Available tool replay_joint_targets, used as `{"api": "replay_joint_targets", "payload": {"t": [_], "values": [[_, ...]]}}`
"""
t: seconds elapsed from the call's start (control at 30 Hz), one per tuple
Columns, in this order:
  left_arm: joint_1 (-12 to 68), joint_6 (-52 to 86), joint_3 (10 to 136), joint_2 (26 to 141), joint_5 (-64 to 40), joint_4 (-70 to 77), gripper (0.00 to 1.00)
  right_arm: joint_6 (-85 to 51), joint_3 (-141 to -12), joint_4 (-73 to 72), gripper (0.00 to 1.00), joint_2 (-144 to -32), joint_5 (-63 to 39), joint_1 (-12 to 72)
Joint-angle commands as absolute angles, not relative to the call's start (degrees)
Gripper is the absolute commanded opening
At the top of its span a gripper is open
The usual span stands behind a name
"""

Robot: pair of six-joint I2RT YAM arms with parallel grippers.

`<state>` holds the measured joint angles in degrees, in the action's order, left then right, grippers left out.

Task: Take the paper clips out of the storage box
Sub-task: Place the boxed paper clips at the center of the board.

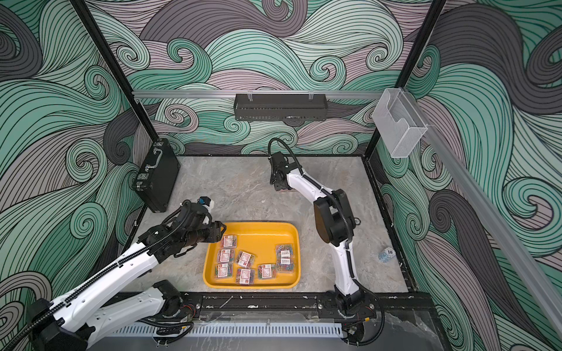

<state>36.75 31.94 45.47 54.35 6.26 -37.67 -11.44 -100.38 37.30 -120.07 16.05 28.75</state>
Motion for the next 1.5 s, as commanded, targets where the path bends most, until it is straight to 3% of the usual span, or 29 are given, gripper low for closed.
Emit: {"api": "replay_joint_targets", "payload": {"t": [0.0, 0.3, 0.6, 0.9, 1.47], "values": [[38.7, 38.1, 45.4, 56.2, 8.3, -39.3, 0.6, -10.6, -94.9, 34.9, 0.59, -114.0, 14.6, 28.9], [48.3, 51.4, 49.1, 67.4, 19.8, -42.5, 0.65, -13.3, -80.7, 30.8, 0.59, -101.2, 12.1, 29.1], [48.7, 54.2, 53.0, 78.5, 24.9, -45.6, 0.74, -14.2, -72.8, 29.4, 0.6, -94.6, 10.8, 29.8], [46.5, 52.4, 55.4, 86.5, 22.1, -44.9, 0.76, -14.8, -69.3, 29.9, 0.6, -90.6, 11.2, 30.1], [41.8, 50.0, 50.8, 87.6, 14.5, -38.7, 0.76, -15.2, -67.9, 31.0, 0.6, -89.3, 11.8, 30.1]]}}
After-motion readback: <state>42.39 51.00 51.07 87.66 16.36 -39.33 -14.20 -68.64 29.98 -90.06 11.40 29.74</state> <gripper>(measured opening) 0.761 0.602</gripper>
